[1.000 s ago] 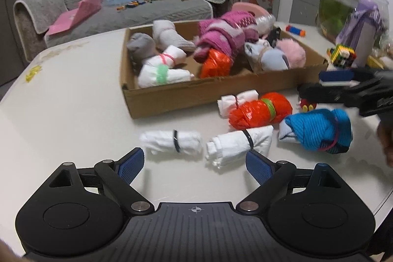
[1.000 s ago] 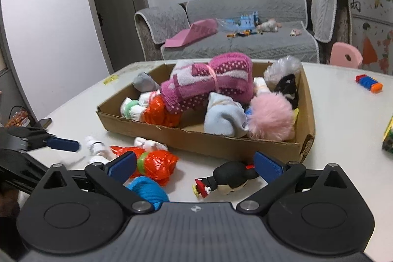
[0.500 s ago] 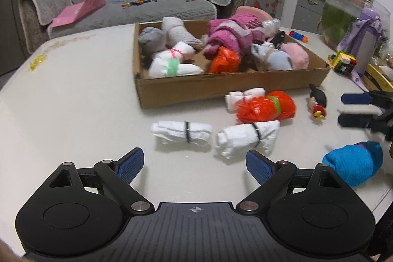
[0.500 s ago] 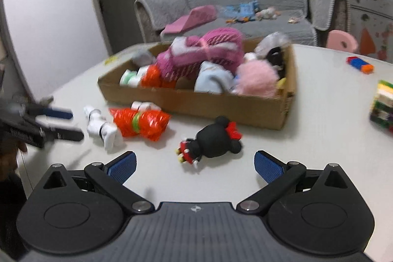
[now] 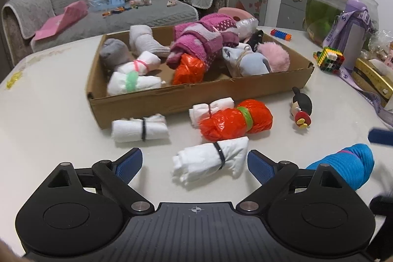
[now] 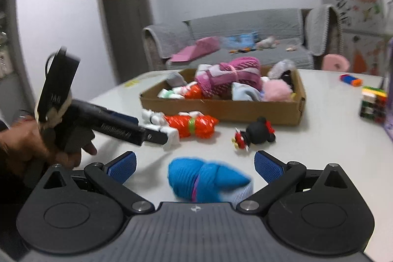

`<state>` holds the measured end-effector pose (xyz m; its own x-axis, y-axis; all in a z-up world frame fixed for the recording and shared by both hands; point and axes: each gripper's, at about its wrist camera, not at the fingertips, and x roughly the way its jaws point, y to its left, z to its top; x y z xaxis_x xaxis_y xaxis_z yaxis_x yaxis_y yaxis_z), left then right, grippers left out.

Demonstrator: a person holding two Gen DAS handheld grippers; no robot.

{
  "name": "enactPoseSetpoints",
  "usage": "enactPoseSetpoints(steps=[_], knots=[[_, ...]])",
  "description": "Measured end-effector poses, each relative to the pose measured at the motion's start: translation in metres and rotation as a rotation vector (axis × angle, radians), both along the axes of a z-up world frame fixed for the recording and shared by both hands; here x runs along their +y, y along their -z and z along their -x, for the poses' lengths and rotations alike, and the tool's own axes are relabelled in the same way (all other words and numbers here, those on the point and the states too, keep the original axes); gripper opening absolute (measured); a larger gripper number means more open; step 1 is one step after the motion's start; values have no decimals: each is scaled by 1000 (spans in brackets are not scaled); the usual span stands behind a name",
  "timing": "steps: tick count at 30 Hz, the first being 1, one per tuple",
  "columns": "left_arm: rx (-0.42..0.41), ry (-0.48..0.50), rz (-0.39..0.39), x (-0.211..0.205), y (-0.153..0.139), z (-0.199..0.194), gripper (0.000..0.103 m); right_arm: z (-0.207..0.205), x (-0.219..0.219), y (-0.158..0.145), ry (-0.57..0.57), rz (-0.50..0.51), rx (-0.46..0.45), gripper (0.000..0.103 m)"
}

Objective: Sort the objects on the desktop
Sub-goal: 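Move both open tools back toward the items lying beside the box, then grasp the blue-and-grey sock with the right tool while the left tool grasps the black-banded white roll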

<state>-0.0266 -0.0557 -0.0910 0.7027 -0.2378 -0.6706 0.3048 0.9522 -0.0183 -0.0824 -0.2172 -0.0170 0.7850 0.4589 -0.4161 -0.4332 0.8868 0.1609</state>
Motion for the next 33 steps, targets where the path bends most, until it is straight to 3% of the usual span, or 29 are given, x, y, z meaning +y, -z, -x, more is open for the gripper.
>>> enactPoseSetpoints(steps=[5, 11, 25, 26, 27, 28, 29, 33], knots=[[2, -8, -21, -9, 8, -6, 95, -1, 16, 21, 122, 5, 14, 103], [2, -21, -16, -12, 10, -8, 96, -14, 16, 20, 200, 35, 8, 102], [-12, -53, -35, -17, 11, -11, 94, -50, 20, 24, 184, 73, 74, 102], [-15, -49, -23, -16, 10, -10, 87, -50, 23, 23, 179, 77, 72, 98], [-23, -44, -22, -16, 9, -9, 67, -50, 24, 23, 168, 82, 69, 88], [-28, -34, -17, -16, 7, -7, 60, -50, 27, 23, 165, 98, 81, 80], [-13, -30, -19, -16, 5, -6, 59, -49, 27, 23, 164, 101, 80, 50], [-2, -3, -15, -15, 2, 6, 57, -39, 19, 22, 146, 64, 81, 46]])
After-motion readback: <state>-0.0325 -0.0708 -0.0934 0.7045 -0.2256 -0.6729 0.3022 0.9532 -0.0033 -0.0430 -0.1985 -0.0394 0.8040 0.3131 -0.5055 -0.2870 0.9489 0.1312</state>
